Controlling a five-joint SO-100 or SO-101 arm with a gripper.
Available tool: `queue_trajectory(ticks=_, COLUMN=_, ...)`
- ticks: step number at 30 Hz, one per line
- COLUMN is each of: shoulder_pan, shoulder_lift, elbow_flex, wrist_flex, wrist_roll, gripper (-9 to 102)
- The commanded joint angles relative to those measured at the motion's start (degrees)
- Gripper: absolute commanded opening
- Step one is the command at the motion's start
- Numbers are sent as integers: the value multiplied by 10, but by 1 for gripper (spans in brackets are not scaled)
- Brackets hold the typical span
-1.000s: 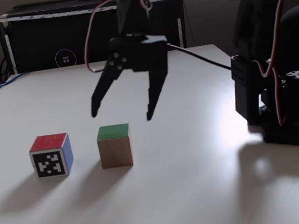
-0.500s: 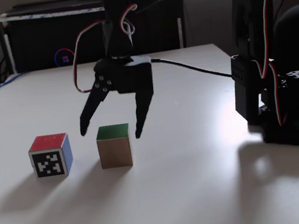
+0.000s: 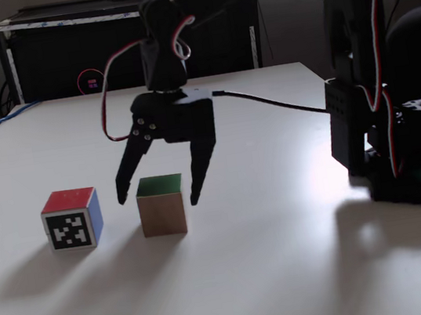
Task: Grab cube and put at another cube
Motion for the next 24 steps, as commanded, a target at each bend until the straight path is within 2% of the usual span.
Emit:
queue_trajectory(ticks=1, shoulder_pan=0, shoulder_lift=-6, elbow_flex=-32, wrist_flex=2, wrist_roll=-1, gripper=39)
queue_trajectory(ticks=8, shoulder_pan=10, shoulder_lift=-25, elbow_flex=-35, wrist_flex=-11, wrist_roll=-7, gripper=33)
queue_trajectory(ticks=17, shoulder_pan=21, shoulder_lift=-17, elbow_flex=-30, wrist_flex=-27, wrist_roll=-8, gripper=18)
queue_trajectory(ticks=24, shoulder_pan=17, shoulder_lift=32, elbow_flex=-21, wrist_flex=-15, wrist_roll=4, gripper=17)
